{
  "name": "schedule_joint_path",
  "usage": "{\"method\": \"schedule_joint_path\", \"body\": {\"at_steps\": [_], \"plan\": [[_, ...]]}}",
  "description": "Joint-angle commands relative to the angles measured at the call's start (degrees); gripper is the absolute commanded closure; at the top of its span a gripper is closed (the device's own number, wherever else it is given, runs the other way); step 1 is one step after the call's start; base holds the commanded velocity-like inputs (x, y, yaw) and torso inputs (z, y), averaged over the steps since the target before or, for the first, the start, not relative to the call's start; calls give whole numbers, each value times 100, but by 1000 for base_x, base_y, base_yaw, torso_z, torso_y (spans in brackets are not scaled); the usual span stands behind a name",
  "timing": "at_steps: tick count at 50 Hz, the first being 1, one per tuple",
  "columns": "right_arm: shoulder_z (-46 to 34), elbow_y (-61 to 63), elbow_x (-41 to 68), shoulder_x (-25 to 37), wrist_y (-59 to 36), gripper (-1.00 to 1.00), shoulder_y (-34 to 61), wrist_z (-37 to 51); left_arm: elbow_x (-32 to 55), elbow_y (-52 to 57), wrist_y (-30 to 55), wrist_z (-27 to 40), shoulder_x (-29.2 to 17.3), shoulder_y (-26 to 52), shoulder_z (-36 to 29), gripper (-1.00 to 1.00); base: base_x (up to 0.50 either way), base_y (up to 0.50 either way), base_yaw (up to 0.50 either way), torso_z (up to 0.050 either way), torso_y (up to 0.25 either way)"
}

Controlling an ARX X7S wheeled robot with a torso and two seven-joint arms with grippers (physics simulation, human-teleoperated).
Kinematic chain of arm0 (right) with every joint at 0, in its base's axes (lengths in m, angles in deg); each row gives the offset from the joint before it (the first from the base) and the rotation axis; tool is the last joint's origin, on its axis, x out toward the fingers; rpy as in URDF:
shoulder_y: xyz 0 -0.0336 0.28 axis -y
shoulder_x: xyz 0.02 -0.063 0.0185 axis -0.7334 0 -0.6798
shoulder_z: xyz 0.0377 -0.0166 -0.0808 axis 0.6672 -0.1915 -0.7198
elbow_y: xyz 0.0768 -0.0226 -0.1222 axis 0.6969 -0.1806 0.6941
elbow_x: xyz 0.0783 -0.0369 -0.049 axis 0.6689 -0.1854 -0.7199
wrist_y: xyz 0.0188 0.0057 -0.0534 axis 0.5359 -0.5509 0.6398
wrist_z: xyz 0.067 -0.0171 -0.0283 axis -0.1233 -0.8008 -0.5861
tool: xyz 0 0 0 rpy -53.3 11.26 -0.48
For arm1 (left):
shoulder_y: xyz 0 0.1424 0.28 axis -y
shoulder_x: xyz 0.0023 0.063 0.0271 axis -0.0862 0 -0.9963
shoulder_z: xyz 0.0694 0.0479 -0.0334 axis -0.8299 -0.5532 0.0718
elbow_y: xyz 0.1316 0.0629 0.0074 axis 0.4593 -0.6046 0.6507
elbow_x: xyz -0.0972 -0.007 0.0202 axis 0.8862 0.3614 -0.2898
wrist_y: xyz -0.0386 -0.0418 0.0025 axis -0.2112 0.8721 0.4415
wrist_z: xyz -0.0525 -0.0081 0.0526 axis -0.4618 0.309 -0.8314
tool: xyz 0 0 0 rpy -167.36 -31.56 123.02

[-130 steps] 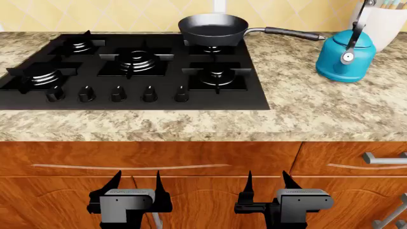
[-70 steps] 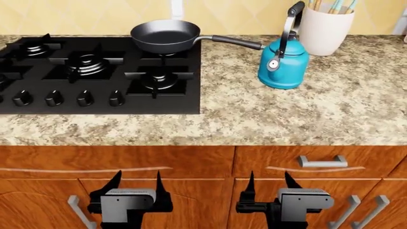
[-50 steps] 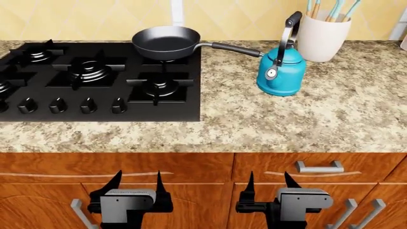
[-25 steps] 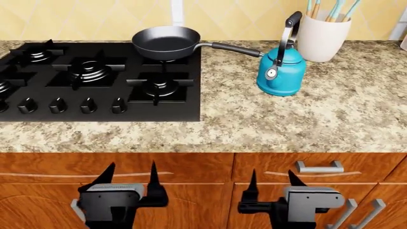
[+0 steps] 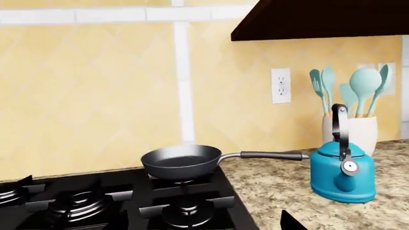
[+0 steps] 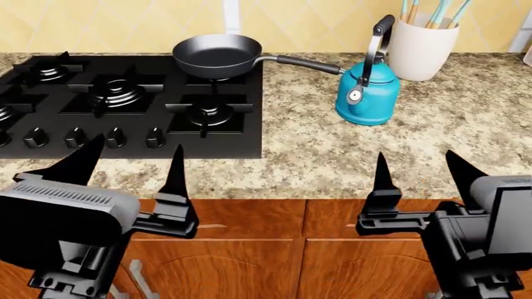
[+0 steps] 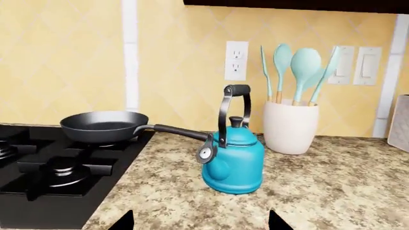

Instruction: Pick the kettle from the counter and place it on a stove burner. Then turn the burner on.

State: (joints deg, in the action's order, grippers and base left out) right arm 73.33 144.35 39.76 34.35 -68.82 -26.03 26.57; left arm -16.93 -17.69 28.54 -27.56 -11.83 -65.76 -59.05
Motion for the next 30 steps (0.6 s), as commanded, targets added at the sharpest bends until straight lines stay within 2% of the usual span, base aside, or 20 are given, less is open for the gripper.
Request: {"method": "schedule_joint_path", "body": {"at_steps": [1,10,19,30], "plan": [[-169,447,2085,1210,-233,-100,1277,1558,1227,421,-315,1266,-1478,887,-663,-100,0,0,0,0,0],[-232,523,2105,1339,-139,-100,1253,1601,1130,401,-429,1303,-1520,834,-773,-100,0,0,0,0,0],[-811,525,1991,1776,560,-100,1388,1552,1169,438,-502,1403,-1609,955,-882,-100,14,0,0,0,0],[-1756,525,1769,2159,1170,-100,1819,1613,1266,381,-649,1521,-1680,965,-945,-100,187,0,0,0,0]]}}
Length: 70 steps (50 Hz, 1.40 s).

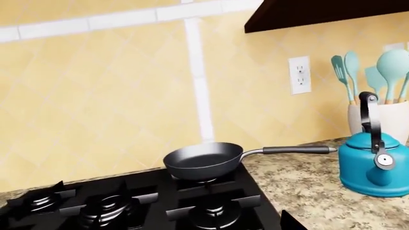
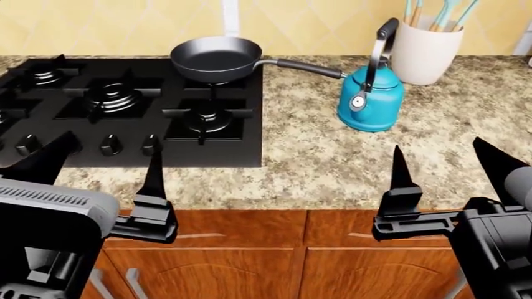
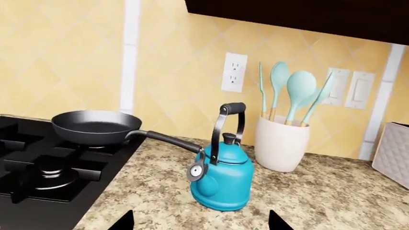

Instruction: Pick the kettle from the counter and place it on a stove burner. Then turn the burner on.

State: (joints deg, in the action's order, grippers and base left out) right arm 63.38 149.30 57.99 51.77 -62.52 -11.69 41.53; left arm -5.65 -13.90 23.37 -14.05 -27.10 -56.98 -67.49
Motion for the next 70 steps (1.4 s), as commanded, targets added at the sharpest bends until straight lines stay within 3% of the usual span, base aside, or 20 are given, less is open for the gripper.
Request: {"method": "schedule_joint_path", "body": {"at_steps": [1,22,70], "plan": [[-847,30,-69,449,599,-100,425,124,137,1,-137,175,-157,93,-108,-100,199,0,0,0,0],[-1641,21,-173,687,968,-100,933,281,193,-62,-259,177,-231,131,-170,-100,197,0,0,0,0],[-2371,-14,-348,915,1328,-100,1292,343,147,-60,-349,238,-284,215,-388,-100,194,0,0,0,1]]}}
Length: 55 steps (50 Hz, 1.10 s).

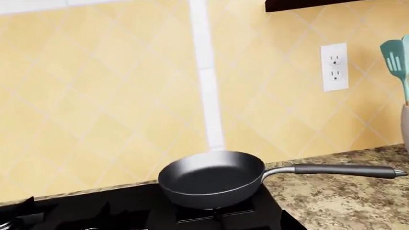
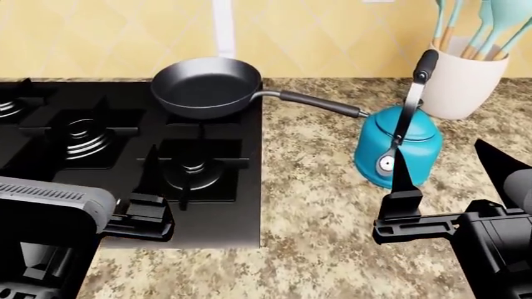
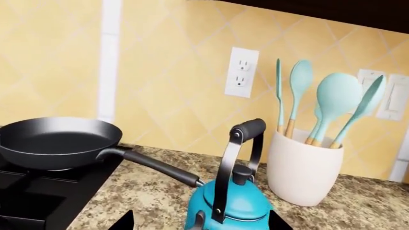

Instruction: Pick the kettle from the counter and place it on a stove burner. Then turn the burner on.

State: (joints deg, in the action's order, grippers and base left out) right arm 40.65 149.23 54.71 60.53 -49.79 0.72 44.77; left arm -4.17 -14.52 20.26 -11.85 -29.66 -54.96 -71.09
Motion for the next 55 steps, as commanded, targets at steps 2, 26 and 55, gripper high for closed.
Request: {"method": "schedule_joint_path", "body": {"at_steps": [2,26,55], "plan": [[-112,-8,-23,43,55,-100,64,26,3,3,-31,20,-29,26,-41,-100,184,0,0,0,0],[-280,-1081,290,-1220,-107,-100,765,323,-193,-66,-223,-46,-42,-123,-121,-100,50,0,0,0,0],[-641,-2691,337,-2224,-1176,-100,2023,516,-359,-161,-306,-119,-30,-237,-212,-100,0,0,0,0,0]]}}
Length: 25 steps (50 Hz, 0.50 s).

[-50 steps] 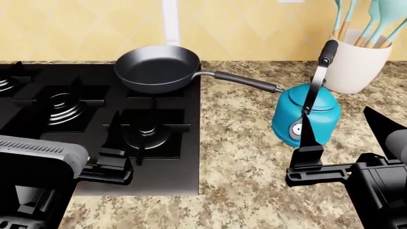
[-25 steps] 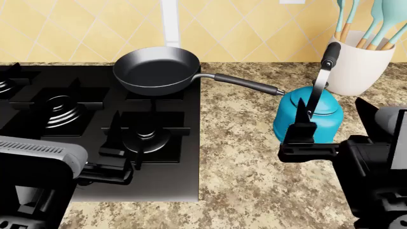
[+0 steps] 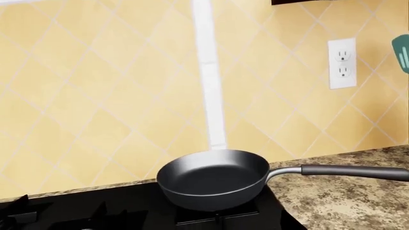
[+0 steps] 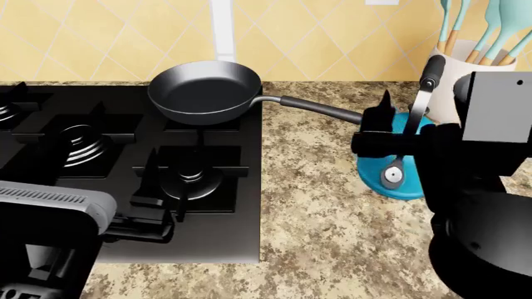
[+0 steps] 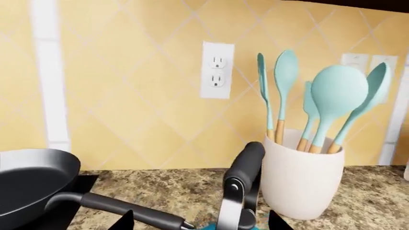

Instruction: Pick the kettle from the counter and place it on a stove burner. Then turn the burner on.

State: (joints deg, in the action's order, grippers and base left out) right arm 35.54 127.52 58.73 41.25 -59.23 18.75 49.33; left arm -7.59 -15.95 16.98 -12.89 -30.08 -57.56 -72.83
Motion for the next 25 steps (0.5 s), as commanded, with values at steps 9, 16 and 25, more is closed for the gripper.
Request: {"method": "schedule_joint_path", "body": {"at_steps": [9,16,25], "plan": [[-144,-749,-314,-349,-47,-100,-28,130,-53,-11,-41,-17,-26,-37,-35,-100,0,0,0,0,0],[-98,-921,-295,-415,13,-100,-23,122,-30,-12,-8,-9,-10,20,-49,-100,0,0,0,0,1],[-93,-1084,-318,-502,35,-100,-9,80,-82,-33,-50,-22,-14,-37,-69,-100,0,0,0,0,0]]}}
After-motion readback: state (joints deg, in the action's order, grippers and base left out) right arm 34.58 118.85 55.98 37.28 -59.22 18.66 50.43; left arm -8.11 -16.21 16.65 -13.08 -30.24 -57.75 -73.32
